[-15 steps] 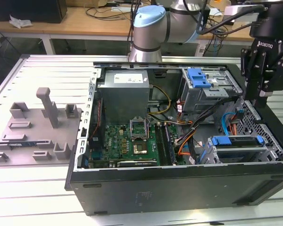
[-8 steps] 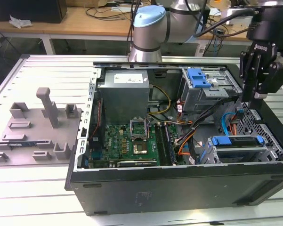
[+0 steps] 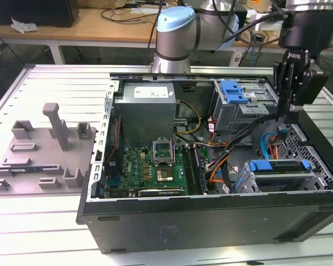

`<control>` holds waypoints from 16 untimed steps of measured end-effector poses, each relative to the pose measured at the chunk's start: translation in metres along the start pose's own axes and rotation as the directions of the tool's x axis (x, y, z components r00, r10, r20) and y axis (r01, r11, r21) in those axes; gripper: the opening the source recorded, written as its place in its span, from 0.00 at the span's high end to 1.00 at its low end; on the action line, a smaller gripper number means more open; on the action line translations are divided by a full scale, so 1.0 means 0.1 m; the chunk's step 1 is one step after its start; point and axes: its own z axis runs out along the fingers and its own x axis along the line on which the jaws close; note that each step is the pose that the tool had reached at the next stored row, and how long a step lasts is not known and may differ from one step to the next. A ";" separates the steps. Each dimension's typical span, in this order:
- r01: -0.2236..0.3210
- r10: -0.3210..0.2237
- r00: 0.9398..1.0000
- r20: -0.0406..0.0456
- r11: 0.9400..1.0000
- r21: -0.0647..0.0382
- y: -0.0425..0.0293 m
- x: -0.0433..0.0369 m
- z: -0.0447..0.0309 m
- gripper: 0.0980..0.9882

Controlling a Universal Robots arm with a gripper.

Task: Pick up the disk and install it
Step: 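Insert the first disk wire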

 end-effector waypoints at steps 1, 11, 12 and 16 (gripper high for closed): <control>0.000 0.000 1.000 0.000 1.000 0.000 -0.001 0.006 0.019 0.65; 0.003 -0.003 1.000 -0.027 1.000 -0.002 -0.010 -0.008 0.143 0.65; 0.003 -0.003 0.999 -0.033 1.000 -0.002 -0.014 -0.013 0.154 0.65; 0.004 -0.004 0.998 -0.064 1.000 0.001 -0.012 -0.039 0.193 0.65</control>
